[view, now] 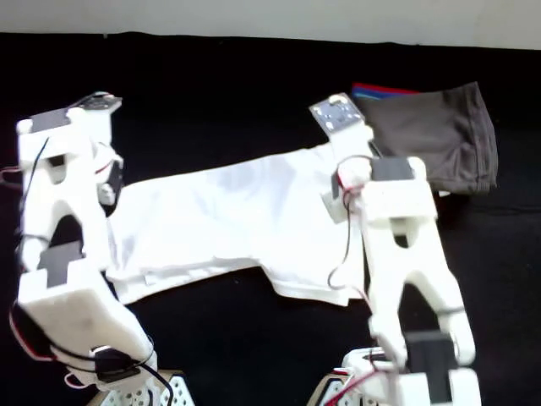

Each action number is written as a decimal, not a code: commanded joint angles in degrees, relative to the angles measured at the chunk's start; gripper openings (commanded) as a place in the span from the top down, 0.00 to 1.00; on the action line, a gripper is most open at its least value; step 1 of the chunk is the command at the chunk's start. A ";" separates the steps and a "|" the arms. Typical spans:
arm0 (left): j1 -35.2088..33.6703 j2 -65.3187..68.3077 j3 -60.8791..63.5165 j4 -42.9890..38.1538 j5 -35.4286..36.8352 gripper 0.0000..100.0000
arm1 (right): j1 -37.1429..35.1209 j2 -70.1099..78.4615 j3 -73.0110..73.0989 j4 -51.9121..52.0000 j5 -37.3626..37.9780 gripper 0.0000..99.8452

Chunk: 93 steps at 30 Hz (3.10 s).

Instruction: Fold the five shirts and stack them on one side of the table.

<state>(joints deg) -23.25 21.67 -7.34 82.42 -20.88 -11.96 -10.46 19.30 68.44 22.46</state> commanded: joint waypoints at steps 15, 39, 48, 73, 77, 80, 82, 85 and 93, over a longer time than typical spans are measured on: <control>-7.52 41.36 -53.32 7.82 1.41 0.99 | -6.11 48.48 -42.86 -1.19 0.09 0.99; -5.85 28.18 -50.86 19.43 0.09 0.99 | -9.19 63.16 -97.63 26.95 0.09 0.99; -4.88 5.41 -11.82 11.25 -2.37 0.99 | -9.80 62.81 -102.81 32.57 0.18 0.99; -0.66 -27.21 39.96 -11.69 -3.52 0.99 | -12.53 37.49 -59.47 31.96 -5.27 0.99; -0.75 -29.14 39.34 -11.69 -3.25 0.99 | -15.16 37.14 -51.03 24.31 -5.36 0.99; -0.84 -30.64 37.14 -12.13 -3.16 0.99 | -15.34 37.32 -44.97 13.32 -5.45 0.99; -1.36 -30.46 34.95 -12.66 -3.16 0.99 | -15.25 37.32 -40.40 6.90 -5.45 0.99; -3.21 -28.62 33.80 -17.58 -3.16 0.99 | -14.81 37.23 -34.68 2.59 -5.19 0.99; -4.53 -13.67 30.99 -19.08 -3.16 0.99 | -8.48 36.97 -27.74 2.95 -5.19 0.99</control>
<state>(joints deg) -27.38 4.53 25.54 63.96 -23.96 -24.09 30.24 -9.27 71.87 17.63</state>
